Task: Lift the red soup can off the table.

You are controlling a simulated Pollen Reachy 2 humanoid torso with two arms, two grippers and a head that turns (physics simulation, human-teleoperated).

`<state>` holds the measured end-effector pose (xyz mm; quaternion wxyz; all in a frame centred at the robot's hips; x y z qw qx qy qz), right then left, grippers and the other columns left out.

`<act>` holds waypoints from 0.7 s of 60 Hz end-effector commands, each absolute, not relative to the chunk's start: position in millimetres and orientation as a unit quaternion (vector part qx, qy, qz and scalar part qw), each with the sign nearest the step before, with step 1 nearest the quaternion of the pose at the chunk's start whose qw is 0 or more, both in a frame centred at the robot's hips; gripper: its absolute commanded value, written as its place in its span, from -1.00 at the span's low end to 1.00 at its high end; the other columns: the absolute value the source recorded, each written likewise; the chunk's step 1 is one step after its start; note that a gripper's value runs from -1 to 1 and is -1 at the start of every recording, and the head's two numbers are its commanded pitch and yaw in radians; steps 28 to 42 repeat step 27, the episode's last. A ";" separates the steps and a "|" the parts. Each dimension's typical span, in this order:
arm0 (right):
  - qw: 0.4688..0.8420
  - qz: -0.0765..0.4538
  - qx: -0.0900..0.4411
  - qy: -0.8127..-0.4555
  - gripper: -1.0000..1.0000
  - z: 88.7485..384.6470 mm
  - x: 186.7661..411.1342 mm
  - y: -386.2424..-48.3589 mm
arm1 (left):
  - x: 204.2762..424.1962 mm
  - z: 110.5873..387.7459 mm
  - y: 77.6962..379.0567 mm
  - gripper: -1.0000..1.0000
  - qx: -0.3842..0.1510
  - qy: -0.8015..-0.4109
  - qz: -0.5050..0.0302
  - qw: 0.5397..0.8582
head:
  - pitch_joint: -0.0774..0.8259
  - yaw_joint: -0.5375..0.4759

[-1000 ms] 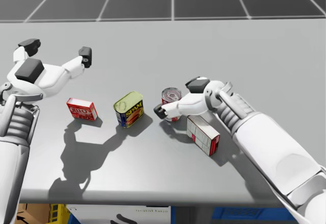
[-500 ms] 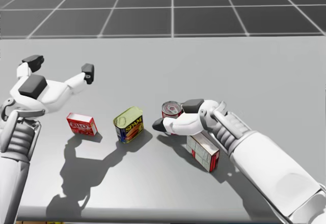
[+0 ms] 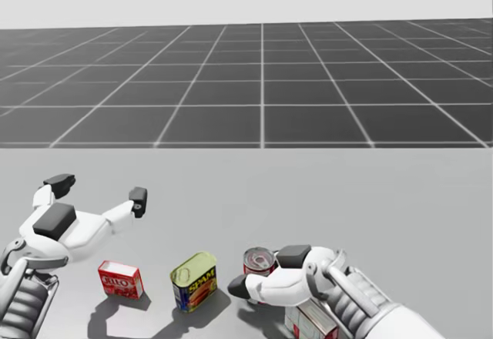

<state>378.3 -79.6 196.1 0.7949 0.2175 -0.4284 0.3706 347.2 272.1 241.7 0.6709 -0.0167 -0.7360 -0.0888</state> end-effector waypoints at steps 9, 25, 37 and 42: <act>0.726 0.371 0.263 -0.516 1.00 287.4 362.0 -60.1 | 348.1 242.1 273.0 -1.00 -0.016 -0.736 -0.087 0.671 | -0.13 0.15; 0.646 0.328 0.242 -0.645 1.00 371.4 338.9 -87.9 | 347.8 242.7 272.5 -1.00 -0.016 -0.737 -0.088 0.670 | -0.14 0.15; 0.627 0.315 0.232 -0.673 1.00 386.9 331.6 -95.2 | 347.9 242.6 272.4 -1.00 -0.016 -0.737 -0.089 0.670 | -0.15 0.15; 0.627 0.315 0.232 -0.673 1.00 386.9 331.6 -95.2 | 347.9 242.6 272.4 -1.00 -0.016 -0.737 -0.089 0.670 | -0.15 0.15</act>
